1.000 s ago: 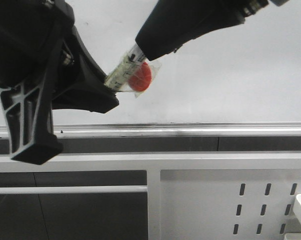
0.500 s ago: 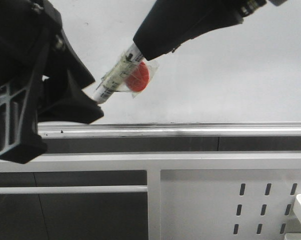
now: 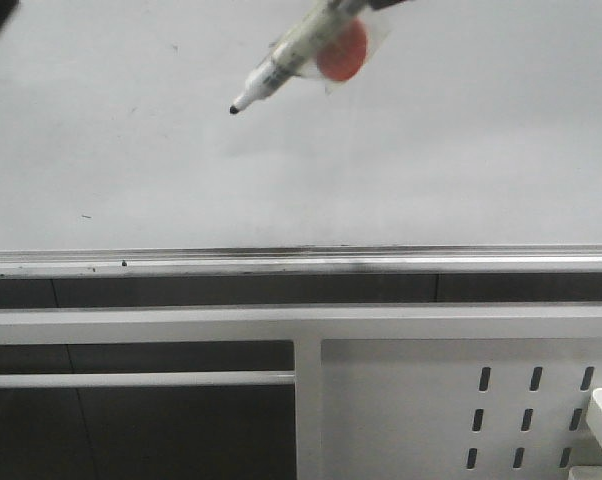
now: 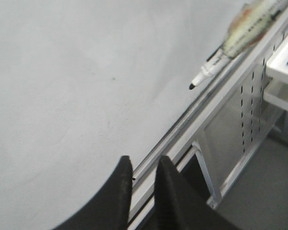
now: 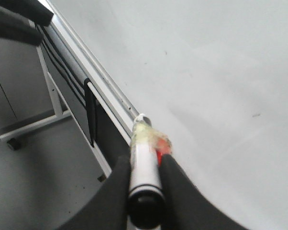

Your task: Write number 1 on whiteboard

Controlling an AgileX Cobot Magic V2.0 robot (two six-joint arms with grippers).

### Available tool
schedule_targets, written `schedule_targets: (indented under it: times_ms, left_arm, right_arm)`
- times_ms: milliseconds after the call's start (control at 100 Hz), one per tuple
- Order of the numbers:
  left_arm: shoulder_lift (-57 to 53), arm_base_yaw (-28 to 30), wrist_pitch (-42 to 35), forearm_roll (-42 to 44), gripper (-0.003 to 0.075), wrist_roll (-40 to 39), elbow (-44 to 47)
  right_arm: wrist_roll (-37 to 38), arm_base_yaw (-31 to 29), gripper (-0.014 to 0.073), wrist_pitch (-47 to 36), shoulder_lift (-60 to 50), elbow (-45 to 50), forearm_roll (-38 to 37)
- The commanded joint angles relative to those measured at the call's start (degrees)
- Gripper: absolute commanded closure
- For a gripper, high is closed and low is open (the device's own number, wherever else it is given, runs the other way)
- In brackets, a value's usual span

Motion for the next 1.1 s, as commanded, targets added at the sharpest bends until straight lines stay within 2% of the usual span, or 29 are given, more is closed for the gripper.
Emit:
schedule_targets:
  times_ms: [0,50,100,210,370,430,830,1090]
  left_arm:
    - [-4.7,0.4,-2.0,1.7,0.0740,-2.1,-0.2]
    - [-6.9,1.0,-2.3,3.8,0.0740,-4.1,1.0]
    - [-8.7,1.8,-3.3,7.7,0.0740,-9.5,2.7]
    - [-11.8,3.8,-8.5,22.0,0.0740,-28.0,8.5]
    - [-12.2,6.4,-13.9,47.3,0.0740,-60.3,15.3]
    - [-11.9,7.1,-13.3,50.6,0.0740,-67.5,16.9]
    - [-11.8,7.9,-12.3,50.6,0.0740,-69.3,17.7]
    - [-11.8,7.9,-12.3,50.6,0.0740,-69.3,17.7]
  right_arm:
    - [0.0,-0.3,0.0664,-3.9,-5.3,-0.4,1.3]
    - [0.0,-0.3,0.0663,-5.4,-7.7,0.6,1.6]
    - [0.4,-0.3,0.0663,-8.1,-10.0,2.0,1.8]
    - [0.6,-0.3,0.0663,-13.7,-12.6,3.6,3.1]
    - [0.6,-0.4,0.0663,-14.6,-10.9,3.8,3.3]
    - [0.6,-0.4,0.0663,-15.6,-9.7,3.8,3.3]
    - [0.5,-0.6,0.0663,-23.5,-2.2,3.8,3.4]
    - [0.5,-5.6,0.0663,-18.1,3.7,4.0,3.4]
